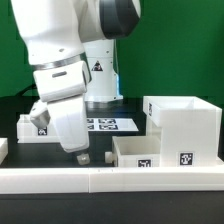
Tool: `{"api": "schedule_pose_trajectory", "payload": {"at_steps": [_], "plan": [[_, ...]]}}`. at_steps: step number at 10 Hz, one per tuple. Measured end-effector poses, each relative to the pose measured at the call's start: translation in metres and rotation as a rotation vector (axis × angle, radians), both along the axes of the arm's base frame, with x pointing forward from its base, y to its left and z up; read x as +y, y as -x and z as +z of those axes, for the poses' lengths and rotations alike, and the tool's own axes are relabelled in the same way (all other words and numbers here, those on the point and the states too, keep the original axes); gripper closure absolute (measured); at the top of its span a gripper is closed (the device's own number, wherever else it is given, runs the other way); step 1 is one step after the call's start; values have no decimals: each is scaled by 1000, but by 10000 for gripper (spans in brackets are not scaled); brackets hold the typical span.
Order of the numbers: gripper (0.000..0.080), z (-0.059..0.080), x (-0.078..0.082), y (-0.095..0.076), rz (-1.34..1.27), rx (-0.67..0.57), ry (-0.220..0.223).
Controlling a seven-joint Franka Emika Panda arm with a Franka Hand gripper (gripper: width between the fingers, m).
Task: Assemble drawer
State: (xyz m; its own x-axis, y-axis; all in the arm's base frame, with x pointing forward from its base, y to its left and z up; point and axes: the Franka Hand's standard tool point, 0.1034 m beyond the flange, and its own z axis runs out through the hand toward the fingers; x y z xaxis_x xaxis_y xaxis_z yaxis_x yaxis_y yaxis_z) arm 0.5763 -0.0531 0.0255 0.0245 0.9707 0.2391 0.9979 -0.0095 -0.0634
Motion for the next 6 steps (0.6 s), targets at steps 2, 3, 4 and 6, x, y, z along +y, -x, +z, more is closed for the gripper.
{"api": "schedule_pose_trajectory", "payload": {"at_steps": [2,3,4,6], "plan": [[150,2,13,-4,18,-8,1],[150,2,13,-5,25,-14,7],[150,2,12,-4,23,-12,7],[150,1,12,-4,23,-12,8]]}}
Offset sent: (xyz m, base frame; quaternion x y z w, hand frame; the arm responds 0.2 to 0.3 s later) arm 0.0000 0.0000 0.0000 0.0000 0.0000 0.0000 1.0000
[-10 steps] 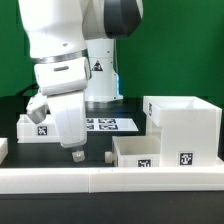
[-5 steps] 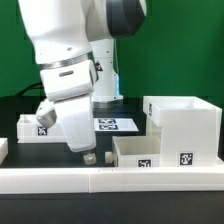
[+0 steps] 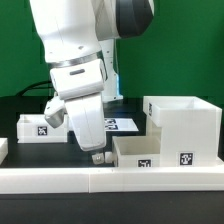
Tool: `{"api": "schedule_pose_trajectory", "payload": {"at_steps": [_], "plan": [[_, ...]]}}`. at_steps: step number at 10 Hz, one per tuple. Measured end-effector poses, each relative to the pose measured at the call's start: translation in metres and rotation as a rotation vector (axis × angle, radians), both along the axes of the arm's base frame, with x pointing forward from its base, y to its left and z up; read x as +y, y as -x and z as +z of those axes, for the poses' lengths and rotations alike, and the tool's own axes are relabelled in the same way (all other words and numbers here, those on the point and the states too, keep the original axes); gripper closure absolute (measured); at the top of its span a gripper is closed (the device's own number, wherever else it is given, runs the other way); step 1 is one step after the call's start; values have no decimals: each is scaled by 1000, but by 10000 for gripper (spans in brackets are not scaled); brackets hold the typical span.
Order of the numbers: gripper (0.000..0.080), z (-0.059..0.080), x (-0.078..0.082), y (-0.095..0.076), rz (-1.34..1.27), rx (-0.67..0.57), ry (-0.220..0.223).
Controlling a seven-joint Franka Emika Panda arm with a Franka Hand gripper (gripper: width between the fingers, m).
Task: Assemble drawer
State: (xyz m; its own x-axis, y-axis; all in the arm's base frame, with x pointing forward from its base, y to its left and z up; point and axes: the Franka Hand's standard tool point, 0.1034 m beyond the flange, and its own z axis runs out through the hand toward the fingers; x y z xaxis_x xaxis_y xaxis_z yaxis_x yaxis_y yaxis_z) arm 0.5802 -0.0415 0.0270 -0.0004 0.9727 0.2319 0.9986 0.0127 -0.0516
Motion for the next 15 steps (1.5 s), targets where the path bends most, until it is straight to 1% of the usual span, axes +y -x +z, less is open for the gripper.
{"api": "schedule_pose_trajectory", "payload": {"at_steps": [1,3,6,7,11,15], "plan": [[150,0,1,0,-1,0,0],[150,2,12,-3,5,-6,-5],[150,4,25,-10,43,-30,-10],[150,4,27,-11,40,-40,-9],[150,4,26,-11,29,-35,-10],[150,4,44,-11,-11,-19,-16]]}}
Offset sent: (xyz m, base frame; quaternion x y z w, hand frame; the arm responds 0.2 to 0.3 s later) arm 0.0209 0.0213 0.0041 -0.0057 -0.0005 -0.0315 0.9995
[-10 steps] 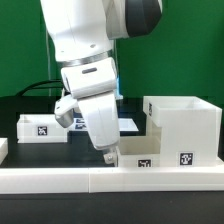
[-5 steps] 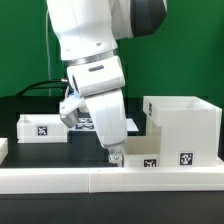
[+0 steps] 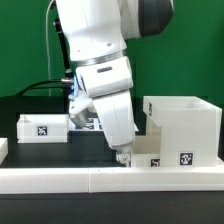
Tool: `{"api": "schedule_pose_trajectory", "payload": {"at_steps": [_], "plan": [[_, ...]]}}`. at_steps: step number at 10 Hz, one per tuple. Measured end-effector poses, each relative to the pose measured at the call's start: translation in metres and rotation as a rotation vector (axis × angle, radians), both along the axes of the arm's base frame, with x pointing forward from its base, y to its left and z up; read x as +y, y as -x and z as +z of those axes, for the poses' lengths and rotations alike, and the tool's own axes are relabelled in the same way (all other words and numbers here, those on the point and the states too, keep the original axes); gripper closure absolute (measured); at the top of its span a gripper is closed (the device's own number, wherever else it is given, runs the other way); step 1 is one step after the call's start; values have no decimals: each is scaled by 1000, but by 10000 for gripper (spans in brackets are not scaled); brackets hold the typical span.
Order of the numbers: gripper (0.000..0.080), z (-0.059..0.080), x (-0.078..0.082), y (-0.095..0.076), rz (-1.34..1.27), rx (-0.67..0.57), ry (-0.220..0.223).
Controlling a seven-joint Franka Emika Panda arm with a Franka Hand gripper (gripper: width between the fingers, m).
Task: Assemble drawer
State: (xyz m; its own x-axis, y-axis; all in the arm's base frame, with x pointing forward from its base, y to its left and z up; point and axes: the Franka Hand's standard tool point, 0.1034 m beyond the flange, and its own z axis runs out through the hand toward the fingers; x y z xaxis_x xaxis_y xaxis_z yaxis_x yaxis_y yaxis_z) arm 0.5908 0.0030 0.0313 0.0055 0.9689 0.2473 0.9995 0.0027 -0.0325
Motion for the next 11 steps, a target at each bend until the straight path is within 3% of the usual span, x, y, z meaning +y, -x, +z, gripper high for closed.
{"api": "schedule_pose_trajectory", "payload": {"at_steps": [5,11], "plan": [[150,0,5,0,4,1,-1],[150,1,33,-1,24,-1,-1]]}}
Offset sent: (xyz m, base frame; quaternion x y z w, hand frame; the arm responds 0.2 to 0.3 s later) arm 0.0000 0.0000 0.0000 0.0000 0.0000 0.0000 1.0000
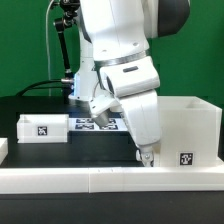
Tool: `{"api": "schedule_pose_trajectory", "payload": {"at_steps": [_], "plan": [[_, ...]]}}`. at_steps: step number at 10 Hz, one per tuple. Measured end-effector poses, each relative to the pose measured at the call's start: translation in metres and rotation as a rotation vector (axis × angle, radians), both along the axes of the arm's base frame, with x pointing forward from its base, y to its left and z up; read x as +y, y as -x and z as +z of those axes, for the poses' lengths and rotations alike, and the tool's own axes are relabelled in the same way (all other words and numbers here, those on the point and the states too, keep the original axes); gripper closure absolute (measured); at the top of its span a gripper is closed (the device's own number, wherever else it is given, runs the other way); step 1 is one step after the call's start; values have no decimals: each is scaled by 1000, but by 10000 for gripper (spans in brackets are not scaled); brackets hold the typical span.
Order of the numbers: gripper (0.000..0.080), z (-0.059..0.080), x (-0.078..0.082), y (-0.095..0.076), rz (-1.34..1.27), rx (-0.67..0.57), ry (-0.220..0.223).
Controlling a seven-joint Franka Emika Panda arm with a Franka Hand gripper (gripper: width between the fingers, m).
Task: Assemble drawer
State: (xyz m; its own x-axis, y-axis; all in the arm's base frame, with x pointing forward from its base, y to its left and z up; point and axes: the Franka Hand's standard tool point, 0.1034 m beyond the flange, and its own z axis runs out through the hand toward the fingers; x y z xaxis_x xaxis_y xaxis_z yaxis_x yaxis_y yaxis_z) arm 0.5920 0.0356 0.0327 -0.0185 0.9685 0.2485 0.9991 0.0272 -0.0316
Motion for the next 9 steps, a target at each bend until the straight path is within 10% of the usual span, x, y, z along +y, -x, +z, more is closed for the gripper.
{"api": "schedule_pose_trajectory", "payload": {"at_steps": [9], "plan": [[150,1,-43,1,-39,41,23]]}}
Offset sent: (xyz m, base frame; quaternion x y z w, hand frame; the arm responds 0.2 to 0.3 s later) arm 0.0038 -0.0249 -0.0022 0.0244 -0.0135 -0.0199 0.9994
